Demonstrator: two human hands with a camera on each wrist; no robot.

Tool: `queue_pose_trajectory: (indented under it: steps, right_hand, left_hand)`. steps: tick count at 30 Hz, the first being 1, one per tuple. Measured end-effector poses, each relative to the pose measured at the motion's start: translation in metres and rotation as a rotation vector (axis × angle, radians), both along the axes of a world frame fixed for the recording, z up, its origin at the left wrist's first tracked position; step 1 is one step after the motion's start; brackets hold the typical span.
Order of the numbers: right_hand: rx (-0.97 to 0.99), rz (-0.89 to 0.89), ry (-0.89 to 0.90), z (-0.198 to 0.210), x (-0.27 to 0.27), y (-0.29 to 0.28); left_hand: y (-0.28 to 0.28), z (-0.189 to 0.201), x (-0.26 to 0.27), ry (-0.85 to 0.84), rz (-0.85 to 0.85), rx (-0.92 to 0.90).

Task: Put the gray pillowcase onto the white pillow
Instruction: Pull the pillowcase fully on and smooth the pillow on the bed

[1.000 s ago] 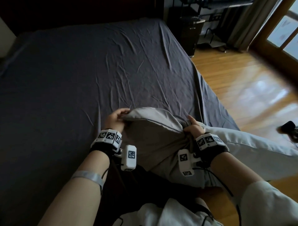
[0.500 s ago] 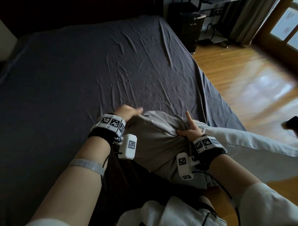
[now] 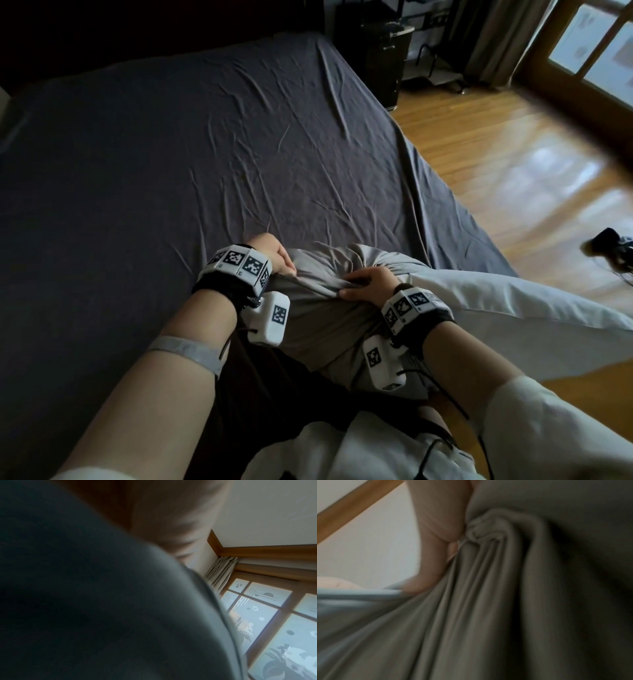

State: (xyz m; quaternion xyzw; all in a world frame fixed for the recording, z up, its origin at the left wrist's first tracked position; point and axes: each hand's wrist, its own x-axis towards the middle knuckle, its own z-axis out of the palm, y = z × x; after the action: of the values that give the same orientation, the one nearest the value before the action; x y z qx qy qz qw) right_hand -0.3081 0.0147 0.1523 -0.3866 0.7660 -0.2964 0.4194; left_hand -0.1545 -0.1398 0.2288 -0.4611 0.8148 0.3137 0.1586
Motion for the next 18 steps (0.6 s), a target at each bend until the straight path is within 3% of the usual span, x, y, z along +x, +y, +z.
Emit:
queue_pose_trajectory:
  steps: [4, 8, 18]
  right_hand:
    - [0.011, -0.064, -0.019, -0.005, 0.01, -0.002]
    - [-0.059, -0.109, -0.06, -0.006, 0.012, 0.002]
    - [-0.104, -0.151, 0.085, -0.015, 0.008, 0.002]
  left_hand:
    - [0.001, -0.001, -0.01, -0.008, 0.019, -0.146]
    - [0.0, -0.001, -0.017, 0.091, 0.095, -0.154]
    - [0.0, -0.005, -0.005, 0.306, 0.283, 0.105]
